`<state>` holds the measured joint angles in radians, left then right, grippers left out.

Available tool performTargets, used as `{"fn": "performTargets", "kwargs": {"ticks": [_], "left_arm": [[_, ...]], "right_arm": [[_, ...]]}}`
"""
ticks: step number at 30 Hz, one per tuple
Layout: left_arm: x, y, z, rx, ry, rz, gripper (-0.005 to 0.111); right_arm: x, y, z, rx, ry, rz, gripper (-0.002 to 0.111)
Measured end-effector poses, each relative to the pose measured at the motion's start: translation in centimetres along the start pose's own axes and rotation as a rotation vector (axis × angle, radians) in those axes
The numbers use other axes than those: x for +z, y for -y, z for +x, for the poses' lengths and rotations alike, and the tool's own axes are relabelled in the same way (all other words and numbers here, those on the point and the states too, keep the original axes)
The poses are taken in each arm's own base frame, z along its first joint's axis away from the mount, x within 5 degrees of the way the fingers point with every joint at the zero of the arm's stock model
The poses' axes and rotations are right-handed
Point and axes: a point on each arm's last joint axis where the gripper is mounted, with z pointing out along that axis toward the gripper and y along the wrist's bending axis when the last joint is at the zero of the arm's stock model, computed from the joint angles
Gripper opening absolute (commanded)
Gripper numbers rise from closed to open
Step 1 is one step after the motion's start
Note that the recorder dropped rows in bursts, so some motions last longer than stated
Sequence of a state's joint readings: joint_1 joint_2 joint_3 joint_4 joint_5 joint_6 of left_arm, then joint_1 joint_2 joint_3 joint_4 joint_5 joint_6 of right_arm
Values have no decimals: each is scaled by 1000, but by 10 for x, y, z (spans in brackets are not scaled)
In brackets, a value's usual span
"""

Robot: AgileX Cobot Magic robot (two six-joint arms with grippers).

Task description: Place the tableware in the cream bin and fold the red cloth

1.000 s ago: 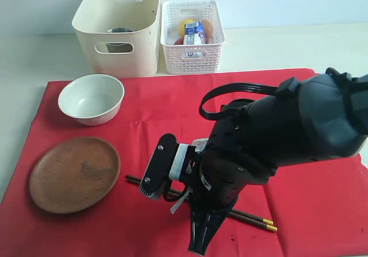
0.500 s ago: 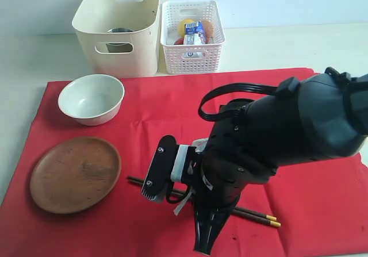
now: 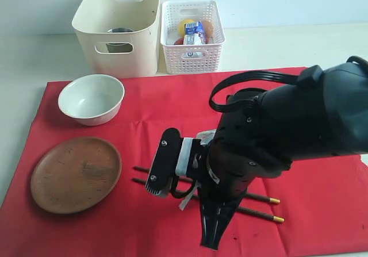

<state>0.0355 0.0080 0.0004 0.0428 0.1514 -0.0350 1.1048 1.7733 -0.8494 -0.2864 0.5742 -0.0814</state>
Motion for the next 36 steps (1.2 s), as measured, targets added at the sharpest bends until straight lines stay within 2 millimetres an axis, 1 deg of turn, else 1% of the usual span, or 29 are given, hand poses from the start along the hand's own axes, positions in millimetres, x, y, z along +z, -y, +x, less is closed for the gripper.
{"fn": "performTargets", "kwargs": {"ticks": [5,7,9,10,11,12,14,17,22,28,30,34,36], "left_arm": [[0,0,0,0,0,0,0],[0,0,0,0,0,0,0],[0,0,0,0,0,0,0],[0,0,0,0,0,0,0],[0,0,0,0,0,0,0],[0,0,0,0,0,0,0],[0,0,0,0,0,0,0],[0,0,0,0,0,0,0],[0,0,0,0,0,0,0],[0,0,0,0,0,0,0],[0,0,0,0,0,0,0],[0,0,0,0,0,0,0],[0,0,0,0,0,0,0]], "right_arm": [[0,0,0,0,4,0,0],[0,0,-2,15,19,1,2],[0,0,-3,68,35,2,14],[0,0,-3,88,38,1,24],[0,0,-4,115,45,1,30],[0,0,-4,122,47,1,40],[0,0,-6,129,64,1,47],[0,1,-6,131,68,1,47],[2,14,2,186,41,-23,42],[3,8,3,176,26,-108,42],[6,6,4,171,7,-120,42],[18,4,5,166,-27,-133,42],[19,4,5,164,-25,-133,40]]}}
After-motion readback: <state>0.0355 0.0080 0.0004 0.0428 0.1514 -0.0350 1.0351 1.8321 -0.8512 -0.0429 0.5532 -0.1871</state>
